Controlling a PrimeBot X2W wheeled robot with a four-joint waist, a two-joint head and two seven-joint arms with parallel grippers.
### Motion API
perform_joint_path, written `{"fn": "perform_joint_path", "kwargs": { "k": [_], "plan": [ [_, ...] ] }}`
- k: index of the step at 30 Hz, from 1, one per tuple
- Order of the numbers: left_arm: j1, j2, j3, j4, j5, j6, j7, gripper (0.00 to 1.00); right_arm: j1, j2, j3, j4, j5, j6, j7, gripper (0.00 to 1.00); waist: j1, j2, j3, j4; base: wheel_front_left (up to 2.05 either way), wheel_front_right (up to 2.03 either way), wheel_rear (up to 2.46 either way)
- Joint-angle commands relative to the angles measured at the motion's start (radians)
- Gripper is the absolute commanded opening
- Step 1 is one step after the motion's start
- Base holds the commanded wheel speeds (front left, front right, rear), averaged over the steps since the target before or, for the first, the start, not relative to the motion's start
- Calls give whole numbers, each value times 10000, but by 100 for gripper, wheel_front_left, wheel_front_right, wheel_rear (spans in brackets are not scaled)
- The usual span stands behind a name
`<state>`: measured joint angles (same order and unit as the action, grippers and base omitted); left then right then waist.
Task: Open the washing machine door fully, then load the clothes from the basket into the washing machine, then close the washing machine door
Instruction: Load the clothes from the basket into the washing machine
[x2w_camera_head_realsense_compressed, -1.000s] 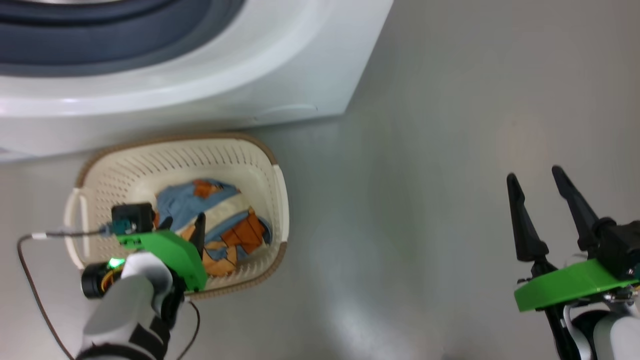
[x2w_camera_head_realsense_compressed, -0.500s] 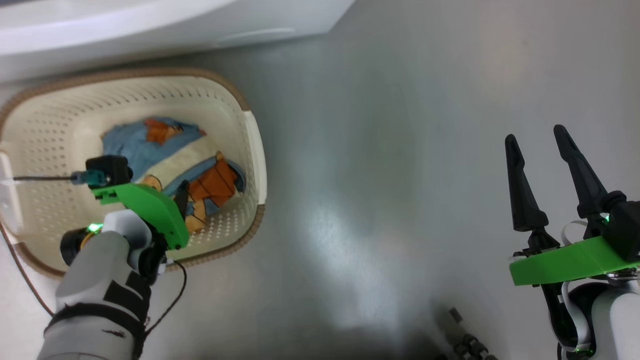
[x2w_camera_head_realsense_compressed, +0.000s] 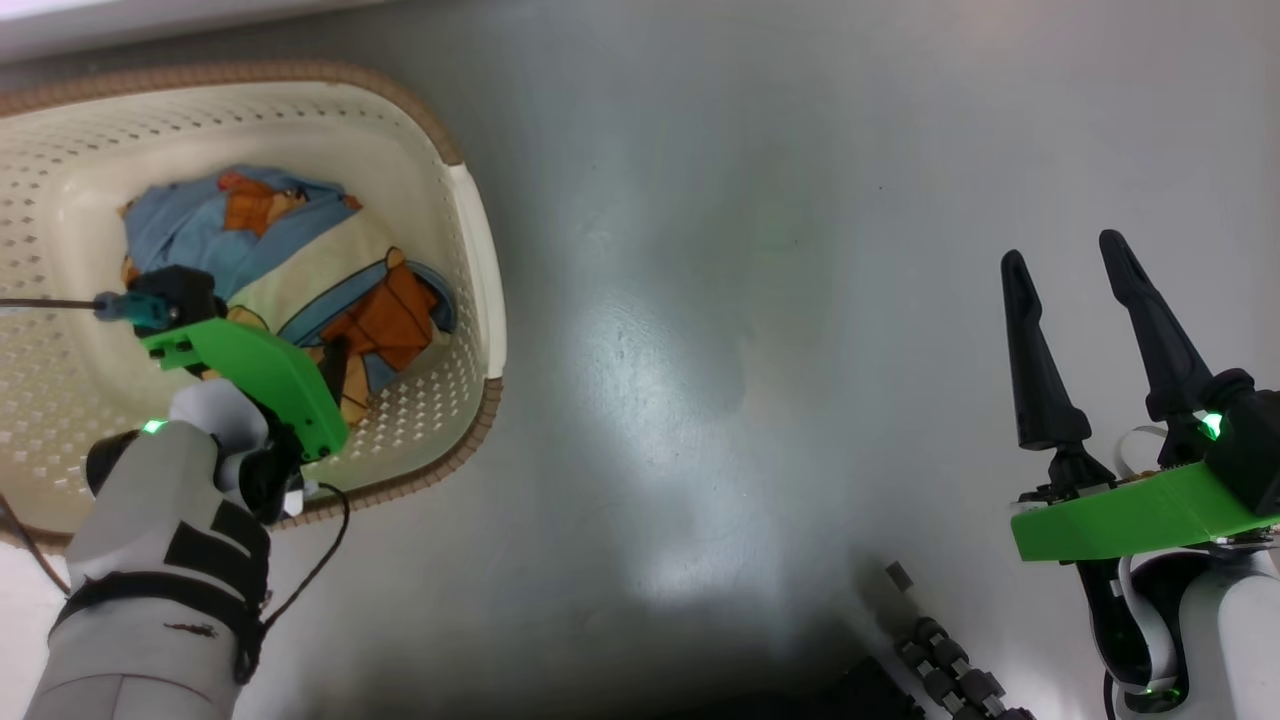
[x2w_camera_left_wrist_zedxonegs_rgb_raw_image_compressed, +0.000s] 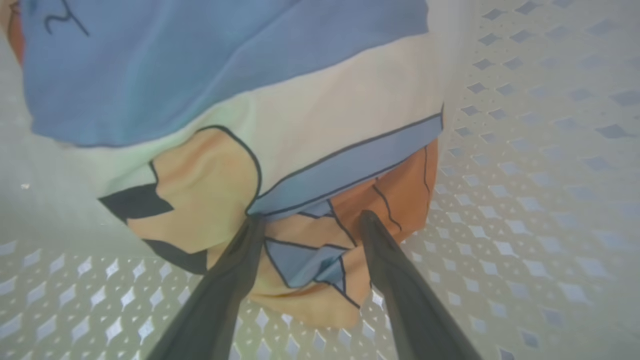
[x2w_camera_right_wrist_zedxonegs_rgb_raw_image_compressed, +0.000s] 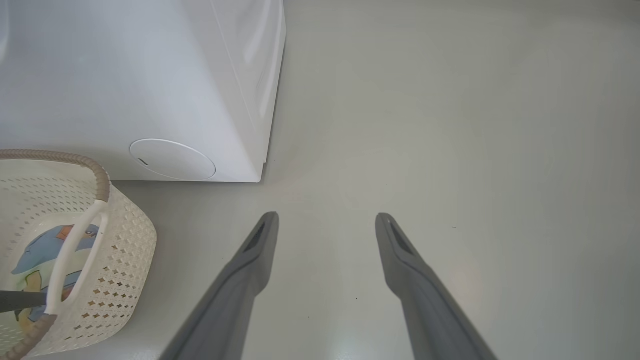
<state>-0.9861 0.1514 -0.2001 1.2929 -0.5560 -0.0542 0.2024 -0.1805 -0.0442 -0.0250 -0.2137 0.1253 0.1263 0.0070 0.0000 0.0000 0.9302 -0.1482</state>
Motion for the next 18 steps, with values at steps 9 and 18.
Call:
{"fn": "perform_joint_path", "kwargs": {
  "k": [9,18],
  "plan": [
    [210,390,280,-24,-239,441,-158,53,213,-62,226,-308,304,44,-72,100,0,0,144,-134,0,0,0],
    [394,361,221,-22,-283,451,-719,0,253,-61,121,-364,455,44,-117,100,0,0,39,-23,0,0,0]
  ]
}}
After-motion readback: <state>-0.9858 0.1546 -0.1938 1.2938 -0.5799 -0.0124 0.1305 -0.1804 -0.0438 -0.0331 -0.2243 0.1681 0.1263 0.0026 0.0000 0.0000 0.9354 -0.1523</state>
